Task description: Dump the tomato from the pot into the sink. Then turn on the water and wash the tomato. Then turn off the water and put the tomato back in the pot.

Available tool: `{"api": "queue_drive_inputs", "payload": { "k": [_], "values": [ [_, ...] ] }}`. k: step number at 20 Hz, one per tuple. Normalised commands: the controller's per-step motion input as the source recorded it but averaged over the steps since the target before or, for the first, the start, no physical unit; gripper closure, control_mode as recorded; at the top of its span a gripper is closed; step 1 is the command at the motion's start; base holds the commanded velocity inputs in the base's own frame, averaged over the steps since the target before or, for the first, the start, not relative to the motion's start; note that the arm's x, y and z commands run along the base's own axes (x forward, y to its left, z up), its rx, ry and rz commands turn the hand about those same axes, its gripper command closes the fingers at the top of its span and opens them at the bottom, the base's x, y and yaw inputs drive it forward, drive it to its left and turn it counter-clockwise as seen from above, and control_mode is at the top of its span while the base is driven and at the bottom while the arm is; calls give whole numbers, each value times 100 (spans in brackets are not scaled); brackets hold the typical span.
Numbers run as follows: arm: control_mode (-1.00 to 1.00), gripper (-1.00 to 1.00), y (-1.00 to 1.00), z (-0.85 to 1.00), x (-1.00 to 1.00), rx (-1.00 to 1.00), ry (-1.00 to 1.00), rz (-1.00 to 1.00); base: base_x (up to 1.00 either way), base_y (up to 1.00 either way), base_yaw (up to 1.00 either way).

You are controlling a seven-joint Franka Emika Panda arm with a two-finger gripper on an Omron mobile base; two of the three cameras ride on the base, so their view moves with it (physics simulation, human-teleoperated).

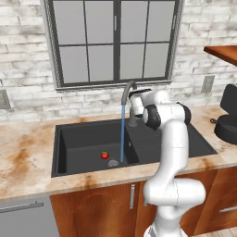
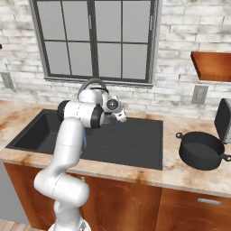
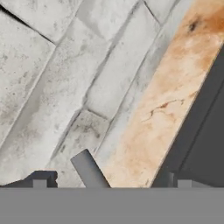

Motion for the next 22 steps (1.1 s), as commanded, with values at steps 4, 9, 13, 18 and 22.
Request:
{"api": "queue_drive_inputs", "payload": {
  "k": [4, 9, 13, 18, 22],
  "values": [
    [-100, -100, 23, 11, 2, 43, -2, -15, 0, 0, 0],
    [-100, -100, 33, 50, 3, 26, -1, -1, 0, 0, 0],
    [-100, -100, 71, 56, 28, -1, 1, 10, 0, 0, 0],
    [-100, -100, 92, 19, 16, -13, 4, 7, 0, 0, 0],
    [-100, -100, 95, 15, 21, -17, 6, 0, 0, 0, 0]
  ]
}}
